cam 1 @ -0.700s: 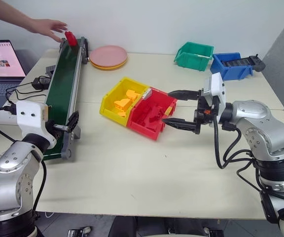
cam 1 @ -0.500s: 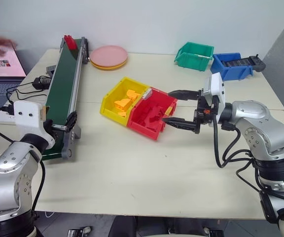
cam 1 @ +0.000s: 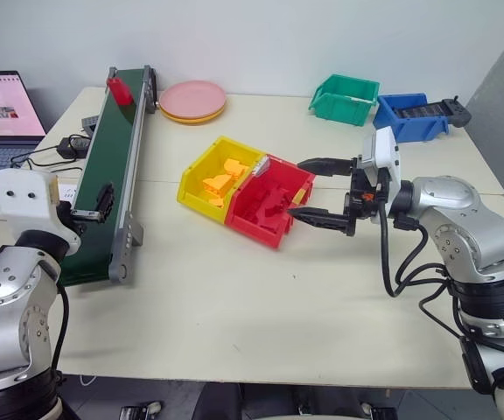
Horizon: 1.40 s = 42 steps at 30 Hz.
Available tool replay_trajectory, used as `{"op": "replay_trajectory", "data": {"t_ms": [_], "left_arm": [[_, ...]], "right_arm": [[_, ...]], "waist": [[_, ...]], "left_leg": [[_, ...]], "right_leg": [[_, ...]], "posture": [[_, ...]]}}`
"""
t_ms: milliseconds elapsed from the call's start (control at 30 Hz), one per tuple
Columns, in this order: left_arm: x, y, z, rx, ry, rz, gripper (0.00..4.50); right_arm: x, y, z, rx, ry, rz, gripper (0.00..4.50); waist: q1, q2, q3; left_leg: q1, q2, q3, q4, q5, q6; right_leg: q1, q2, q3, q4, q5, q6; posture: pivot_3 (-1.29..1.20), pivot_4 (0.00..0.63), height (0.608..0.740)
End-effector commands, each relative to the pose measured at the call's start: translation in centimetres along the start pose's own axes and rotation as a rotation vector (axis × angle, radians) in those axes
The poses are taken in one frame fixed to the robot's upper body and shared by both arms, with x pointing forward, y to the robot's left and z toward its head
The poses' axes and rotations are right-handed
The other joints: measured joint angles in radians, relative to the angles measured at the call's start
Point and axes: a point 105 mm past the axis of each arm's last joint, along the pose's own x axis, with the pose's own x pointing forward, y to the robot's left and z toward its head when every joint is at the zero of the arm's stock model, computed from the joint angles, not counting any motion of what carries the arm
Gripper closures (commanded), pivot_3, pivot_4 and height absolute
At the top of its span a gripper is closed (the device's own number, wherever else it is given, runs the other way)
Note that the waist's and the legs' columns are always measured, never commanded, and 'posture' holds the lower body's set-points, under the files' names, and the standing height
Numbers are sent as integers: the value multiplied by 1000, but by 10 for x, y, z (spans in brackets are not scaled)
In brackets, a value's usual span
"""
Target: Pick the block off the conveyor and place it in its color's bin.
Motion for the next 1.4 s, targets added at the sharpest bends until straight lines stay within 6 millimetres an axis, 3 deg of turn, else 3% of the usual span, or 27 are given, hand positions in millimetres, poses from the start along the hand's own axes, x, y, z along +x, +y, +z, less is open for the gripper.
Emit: {"op": "replay_trajectory", "data": {"t_ms": [33, 300, 467, 1067, 1400], "left_arm": [[-4, 2, 12, 9, -44, 3, 30], [-5, 9, 5, -21, -8, 31, 30], [-1, 31, -1, -60, 32, 130, 30], [24, 20, -20, -104, 162, 40, 30], [30, 25, -27, -114, 196, 51, 30]], "right_arm": [[-1, -2, 14, -45, -31, 16, 0], [-1, -4, 14, -85, -30, 9, 0], [0, -1, 9, -108, 8, 16, 0], [1, 20, 5, -94, 63, 104, 0], [-2, 25, 1, -87, 84, 112, 0]], "waist": [[0, 0, 0], [0, 0, 0], [0, 0, 0], [0, 0, 0], [0, 0, 0]], "left_leg": [[0, 0, 0, 0, 0, 0], [0, 0, 0, 0, 0, 0], [0, 0, 0, 0, 0, 0], [0, 0, -1, 0, 0, 0], [0, 0, -1, -1, 0, 0]], "right_leg": [[0, 0, 0, 0, 0, 0], [0, 0, 0, 0, 0, 0], [0, 0, 0, 0, 0, 0], [0, 0, -1, 0, 0, 0], [-1, 0, -1, 0, 0, 0]], "posture": [[0, 150, 740], [0, 150, 740], [0, 150, 740], [0, 150, 740], [0, 150, 740]]}}
